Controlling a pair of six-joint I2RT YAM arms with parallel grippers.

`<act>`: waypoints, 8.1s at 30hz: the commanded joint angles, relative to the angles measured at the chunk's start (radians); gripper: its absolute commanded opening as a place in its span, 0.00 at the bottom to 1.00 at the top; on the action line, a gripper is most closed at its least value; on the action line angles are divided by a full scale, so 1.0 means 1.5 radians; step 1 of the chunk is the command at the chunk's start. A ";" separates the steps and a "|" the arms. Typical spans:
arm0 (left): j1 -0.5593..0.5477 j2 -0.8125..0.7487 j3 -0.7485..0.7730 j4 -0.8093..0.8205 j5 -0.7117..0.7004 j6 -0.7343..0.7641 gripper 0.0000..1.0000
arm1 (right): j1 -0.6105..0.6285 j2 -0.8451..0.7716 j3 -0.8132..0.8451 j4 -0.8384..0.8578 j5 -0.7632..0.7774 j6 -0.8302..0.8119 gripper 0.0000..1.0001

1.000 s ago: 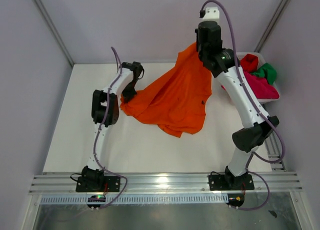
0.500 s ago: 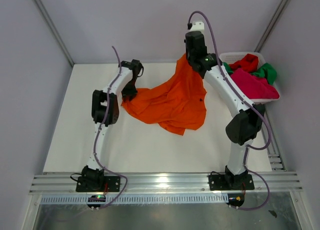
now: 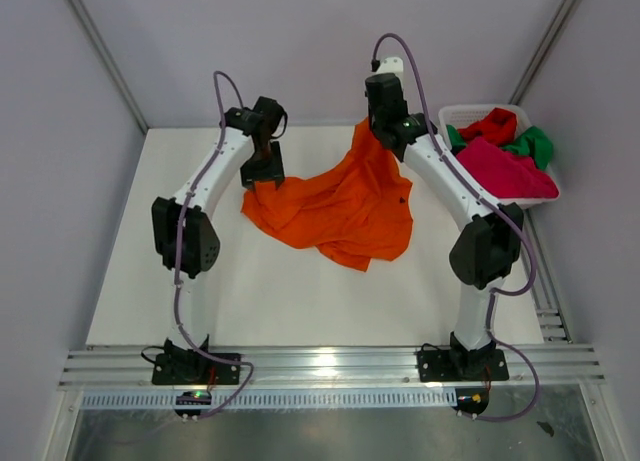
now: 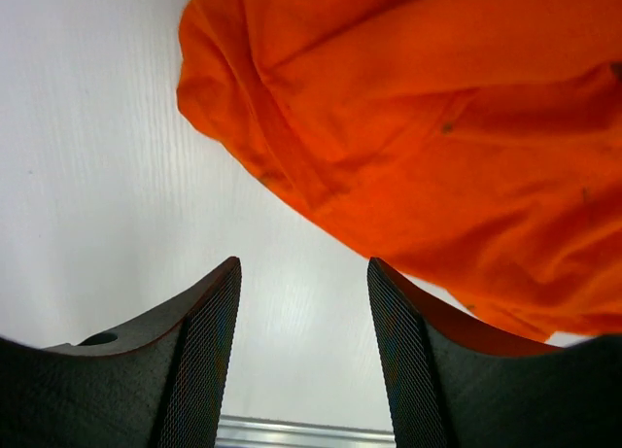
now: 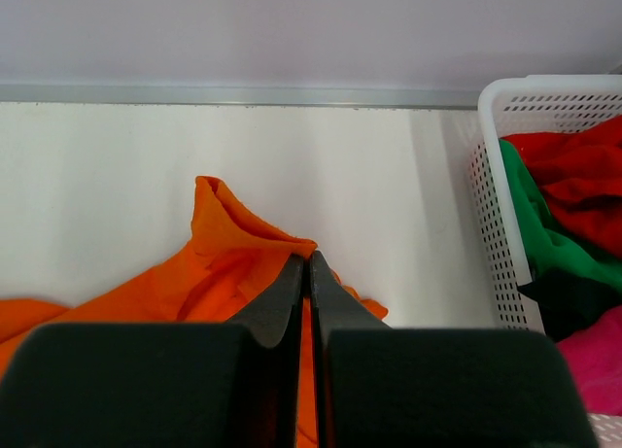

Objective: Fold and stack the t-shirts
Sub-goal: Flatten out the tshirt

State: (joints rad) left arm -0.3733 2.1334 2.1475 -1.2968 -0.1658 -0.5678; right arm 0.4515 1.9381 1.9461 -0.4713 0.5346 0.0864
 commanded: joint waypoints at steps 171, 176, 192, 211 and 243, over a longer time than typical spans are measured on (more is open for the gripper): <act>-0.019 -0.088 -0.174 0.215 -0.235 -0.044 0.78 | -0.009 -0.219 -0.254 -0.022 -0.128 0.127 0.52; -0.023 -0.055 -0.217 0.224 -0.191 -0.063 0.76 | 0.002 -0.262 -0.390 -0.002 -0.167 0.189 0.52; -0.031 0.071 -0.170 0.248 -0.163 -0.061 0.75 | 0.011 -0.262 -0.526 0.085 -0.222 0.230 0.52; -0.028 0.130 -0.157 0.220 -0.237 -0.089 0.74 | 0.012 -0.231 -0.523 0.086 -0.232 0.218 0.52; 0.076 0.085 -0.247 0.071 -0.426 -0.183 0.75 | 0.012 -0.213 -0.510 0.080 -0.218 0.201 0.51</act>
State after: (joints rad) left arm -0.2687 2.2585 1.7695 -1.1622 -0.7605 -0.8310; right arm 0.4629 1.6260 1.1416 -0.3779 0.1844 0.3965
